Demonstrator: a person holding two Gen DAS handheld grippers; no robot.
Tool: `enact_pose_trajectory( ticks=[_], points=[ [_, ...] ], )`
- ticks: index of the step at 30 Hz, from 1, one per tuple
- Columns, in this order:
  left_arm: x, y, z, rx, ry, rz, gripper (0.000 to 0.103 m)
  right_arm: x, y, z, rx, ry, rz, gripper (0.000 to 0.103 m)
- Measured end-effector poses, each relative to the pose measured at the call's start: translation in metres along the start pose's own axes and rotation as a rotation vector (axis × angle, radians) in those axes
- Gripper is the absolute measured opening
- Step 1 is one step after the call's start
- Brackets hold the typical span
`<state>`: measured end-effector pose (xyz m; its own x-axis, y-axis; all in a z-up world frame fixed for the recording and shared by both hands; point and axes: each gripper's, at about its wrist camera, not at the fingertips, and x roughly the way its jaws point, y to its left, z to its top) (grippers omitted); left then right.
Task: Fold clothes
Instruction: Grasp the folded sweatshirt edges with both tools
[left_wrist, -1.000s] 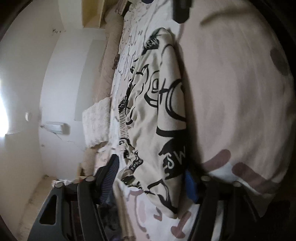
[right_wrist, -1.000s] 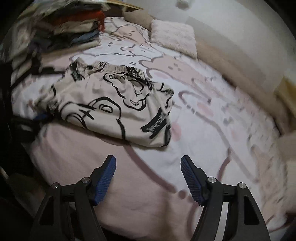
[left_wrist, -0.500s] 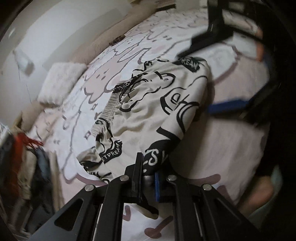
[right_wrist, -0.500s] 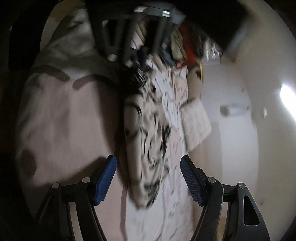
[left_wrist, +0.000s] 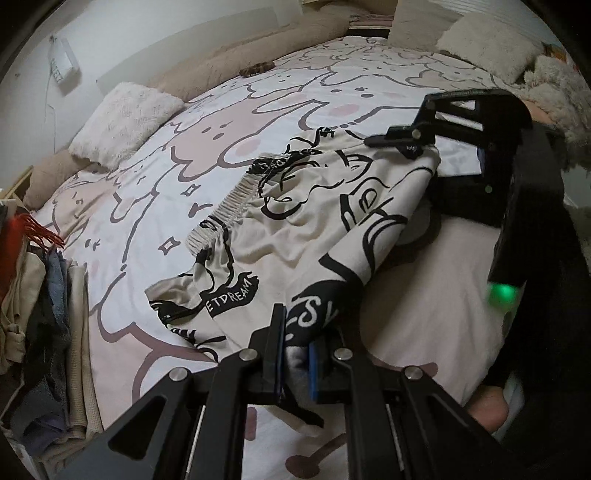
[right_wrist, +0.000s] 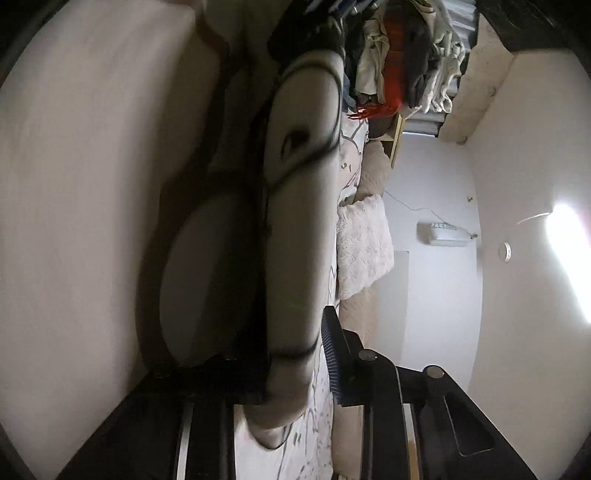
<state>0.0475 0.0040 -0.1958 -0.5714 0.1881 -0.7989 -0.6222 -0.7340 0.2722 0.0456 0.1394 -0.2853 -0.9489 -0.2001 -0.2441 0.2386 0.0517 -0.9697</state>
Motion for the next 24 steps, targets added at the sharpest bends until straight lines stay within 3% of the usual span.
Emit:
enact_pose_trajectory(
  ticks=[6, 8, 10, 13, 16, 24],
  points=[
    [0.005, -0.044, -0.019, 0.337, -0.024, 0.212, 0.016, 0.009, 0.003, -0.012, -0.006, -0.011, 0.021, 0.018],
    [0.011, -0.053, -0.025, 0.412, -0.017, 0.267, 0.027, 0.012, 0.001, -0.013, 0.022, -0.015, 0.046, 0.017],
    [0.016, -0.059, -0.033, 0.523, -0.038, 0.382, 0.047, 0.015, -0.002, -0.014, 0.049, -0.024, 0.066, 0.016],
    [0.022, -0.065, -0.042, 0.647, -0.062, 0.479, 0.053, 0.018, -0.005, -0.015, 0.087, -0.039, 0.089, 0.016],
    [0.029, -0.067, -0.045, 0.717, -0.067, 0.519, 0.053, 0.02, -0.007, -0.014, 0.108, -0.056, 0.076, 0.016],
    [0.036, -0.048, -0.035, 0.697, -0.061, 0.526, 0.053, 0.018, -0.003, -0.012, 0.109, -0.044, 0.067, 0.016]
  ],
)
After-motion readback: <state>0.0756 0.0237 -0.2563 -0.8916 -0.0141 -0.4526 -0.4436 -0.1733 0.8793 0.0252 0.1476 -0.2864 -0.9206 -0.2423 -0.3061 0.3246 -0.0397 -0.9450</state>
